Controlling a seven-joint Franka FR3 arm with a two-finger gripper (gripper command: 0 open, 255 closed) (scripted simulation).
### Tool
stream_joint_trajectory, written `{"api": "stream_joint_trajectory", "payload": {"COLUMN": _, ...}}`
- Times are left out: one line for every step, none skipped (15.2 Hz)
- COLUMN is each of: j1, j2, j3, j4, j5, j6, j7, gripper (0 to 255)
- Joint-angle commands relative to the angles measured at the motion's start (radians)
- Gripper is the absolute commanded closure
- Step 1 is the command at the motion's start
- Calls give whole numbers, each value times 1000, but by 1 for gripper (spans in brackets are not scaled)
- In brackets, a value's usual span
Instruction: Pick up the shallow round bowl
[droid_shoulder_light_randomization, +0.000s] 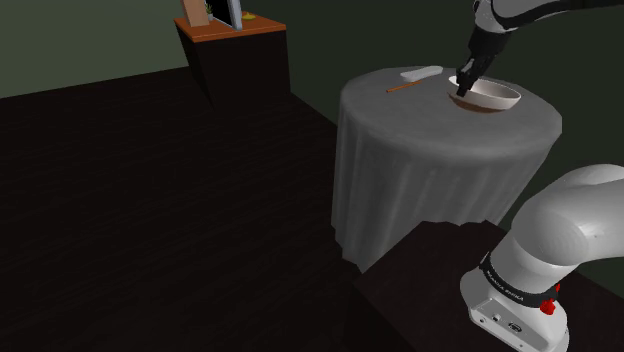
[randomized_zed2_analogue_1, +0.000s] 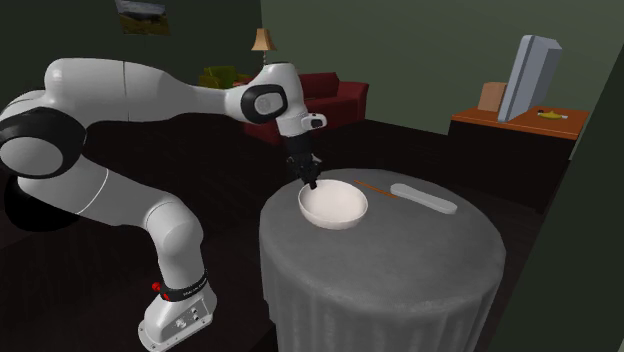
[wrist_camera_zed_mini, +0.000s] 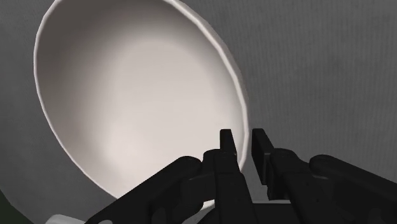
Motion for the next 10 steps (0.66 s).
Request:
{"api": "stream_joint_trajectory", "payload": {"j1": 2, "j2": -1, "j3": 5, "j4": 28, "j5": 6, "j6": -28, "j7": -5, "gripper": 255}}
{"api": "stream_joint_trajectory", "payload": {"j1": 3, "j2": 0, "j3": 7, "j4": 42, "j5": 9, "j6": -41, "j7": -7, "gripper": 255}}
{"api": "stream_joint_trajectory", "payload": {"j1": 5, "j2": 1, "j3": 10, "j4": 56, "j5": 11, "j6": -54, "j7": -9, "gripper": 255}}
{"api": "stream_joint_trajectory", "payload": {"j1": 6, "j2": 3, "j3": 12, "j4": 70, "j5": 14, "j6": -66, "j7": -11, "gripper": 255}}
{"api": "stream_joint_trajectory", "payload": {"j1": 7, "j2": 4, "j3": 14, "j4": 84, "j5": 16, "j6": -79, "j7": -13, "gripper": 255}}
{"api": "stream_joint_trajectory", "payload": {"j1": 8, "j2": 6, "j3": 16, "j4": 98, "j5": 19, "j6": -91, "j7": -14, "gripper": 255}}
{"api": "stream_joint_trajectory", "payload": {"j1": 9, "j2": 8, "j3": 18, "j4": 113, "j5": 22, "j6": -104, "j7": -16, "gripper": 255}}
{"api": "stream_joint_trajectory", "payload": {"j1": 10, "j2": 10, "j3": 20, "j4": 128, "j5": 24, "j6": -116, "j7": -18, "gripper": 255}}
{"api": "stream_joint_trajectory", "payload": {"j1": 10, "j2": 10, "j3": 21, "j4": 130, "j5": 24, "j6": -118, "j7": -19, "gripper": 255}}
{"api": "stream_joint_trajectory", "payload": {"j1": 10, "j2": 11, "j3": 21, "j4": 130, "j5": 24, "j6": -118, "j7": -19, "gripper": 255}}
